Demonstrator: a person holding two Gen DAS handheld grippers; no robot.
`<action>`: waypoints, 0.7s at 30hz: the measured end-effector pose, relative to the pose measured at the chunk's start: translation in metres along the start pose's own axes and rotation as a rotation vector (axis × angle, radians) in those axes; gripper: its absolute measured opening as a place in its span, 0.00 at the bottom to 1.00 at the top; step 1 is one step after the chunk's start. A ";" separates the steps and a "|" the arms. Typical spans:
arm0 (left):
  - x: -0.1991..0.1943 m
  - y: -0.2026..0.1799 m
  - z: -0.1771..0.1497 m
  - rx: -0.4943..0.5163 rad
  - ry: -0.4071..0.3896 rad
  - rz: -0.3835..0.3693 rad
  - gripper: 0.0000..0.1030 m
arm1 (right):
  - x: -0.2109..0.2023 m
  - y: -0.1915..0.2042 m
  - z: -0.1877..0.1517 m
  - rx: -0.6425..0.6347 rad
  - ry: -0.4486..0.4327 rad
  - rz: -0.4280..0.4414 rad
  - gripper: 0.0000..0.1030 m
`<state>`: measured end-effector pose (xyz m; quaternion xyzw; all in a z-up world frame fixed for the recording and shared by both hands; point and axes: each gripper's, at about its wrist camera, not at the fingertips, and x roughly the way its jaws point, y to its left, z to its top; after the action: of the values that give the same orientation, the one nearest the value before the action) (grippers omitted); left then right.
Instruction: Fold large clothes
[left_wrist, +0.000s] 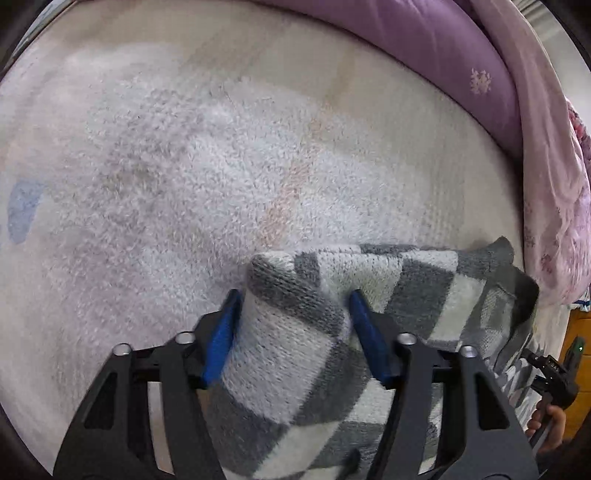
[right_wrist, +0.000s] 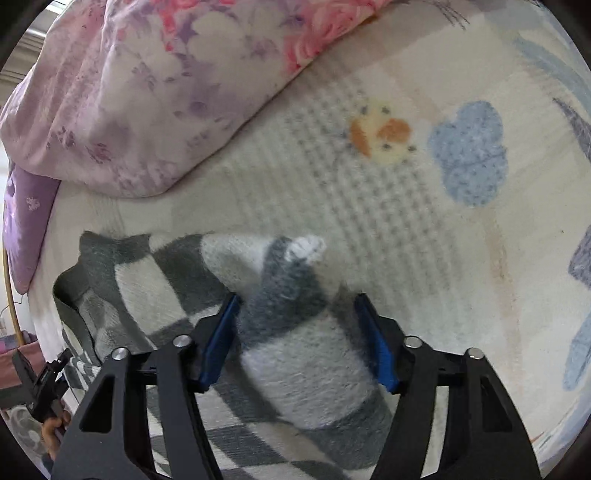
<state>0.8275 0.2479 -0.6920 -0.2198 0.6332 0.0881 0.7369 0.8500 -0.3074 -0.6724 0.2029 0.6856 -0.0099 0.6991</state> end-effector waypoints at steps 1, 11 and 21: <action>-0.001 -0.001 0.000 0.016 -0.011 0.004 0.33 | -0.001 -0.001 -0.001 -0.012 -0.008 -0.002 0.47; -0.086 -0.013 -0.045 0.111 -0.219 -0.065 0.18 | -0.074 -0.005 -0.051 -0.093 -0.190 0.096 0.18; -0.209 -0.004 -0.160 0.118 -0.372 -0.121 0.17 | -0.179 -0.016 -0.150 -0.172 -0.324 0.245 0.17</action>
<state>0.6480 0.2053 -0.5041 -0.1939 0.4759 0.0456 0.8567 0.6918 -0.3245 -0.5011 0.2198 0.5328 0.1012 0.8109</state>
